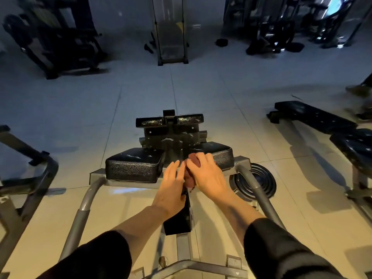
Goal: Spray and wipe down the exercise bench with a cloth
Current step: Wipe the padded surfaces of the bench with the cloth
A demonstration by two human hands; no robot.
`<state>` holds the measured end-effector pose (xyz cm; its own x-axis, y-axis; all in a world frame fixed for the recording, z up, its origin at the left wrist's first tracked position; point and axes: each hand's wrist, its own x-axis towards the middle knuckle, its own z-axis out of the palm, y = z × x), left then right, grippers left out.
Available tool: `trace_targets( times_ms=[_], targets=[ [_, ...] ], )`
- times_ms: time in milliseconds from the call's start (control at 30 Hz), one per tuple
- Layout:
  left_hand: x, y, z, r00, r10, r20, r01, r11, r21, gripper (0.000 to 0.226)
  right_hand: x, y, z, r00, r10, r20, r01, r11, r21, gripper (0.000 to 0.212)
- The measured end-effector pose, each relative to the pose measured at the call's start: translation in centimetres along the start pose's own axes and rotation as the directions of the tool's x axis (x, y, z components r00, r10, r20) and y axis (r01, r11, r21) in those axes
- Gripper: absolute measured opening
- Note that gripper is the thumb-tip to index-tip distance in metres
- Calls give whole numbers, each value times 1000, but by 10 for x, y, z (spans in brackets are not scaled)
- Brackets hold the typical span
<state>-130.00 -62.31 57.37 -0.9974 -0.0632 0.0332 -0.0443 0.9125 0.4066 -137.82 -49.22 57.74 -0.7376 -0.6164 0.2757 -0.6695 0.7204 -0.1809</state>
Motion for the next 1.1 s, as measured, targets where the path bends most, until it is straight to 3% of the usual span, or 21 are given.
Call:
trace_targets(
  times_ms=[67,167,233,300,367,467,533,667,833,900,1000,1033,1100],
  targets=[
    [3,4,-2,999,37,15,-37,999,11,89,-7,30,-7,995,86,-45,-87,996,-7,59],
    [8,9,1,999,52,10,-53,997,56,90,-12,61,-15,938,330,-105,-316,940,128,38],
    [10,11,5,998,62,1,-62,995,77,91,-12,51,-15,886,442,-139,-421,894,157,34],
    [12,14,9,998,59,-12,-58,994,92,91,-12,22,-8,912,390,-127,-377,919,113,44],
    [15,16,11,998,46,-33,-43,994,98,91,-13,-1,0,973,229,-28,-226,971,73,54],
    [19,18,13,998,29,-53,-20,984,177,89,-10,9,-6,996,86,28,-86,996,-5,56],
    [23,19,10,999,45,-23,-37,965,260,90,-9,31,-14,982,187,-37,-187,982,1,51],
    [26,21,5,999,38,-8,-33,942,334,87,-12,76,-30,878,463,-125,-456,887,79,32],
    [31,20,11,996,58,-70,-31,940,338,88,-4,67,-45,758,557,-339,-488,829,272,32],
    [30,22,10,996,59,-66,-35,947,319,83,-6,45,-32,795,501,-342,-435,864,256,31],
    [30,22,9,994,75,-77,-48,949,311,80,-18,29,-12,900,286,-329,-271,958,94,18],
    [30,21,9,996,68,-55,-47,945,322,83,-19,32,-12,911,262,-319,-247,965,86,15],
    [32,17,14,998,61,-33,-46,938,343,92,-16,42,-21,890,360,-282,-325,932,163,13]
  ],
)
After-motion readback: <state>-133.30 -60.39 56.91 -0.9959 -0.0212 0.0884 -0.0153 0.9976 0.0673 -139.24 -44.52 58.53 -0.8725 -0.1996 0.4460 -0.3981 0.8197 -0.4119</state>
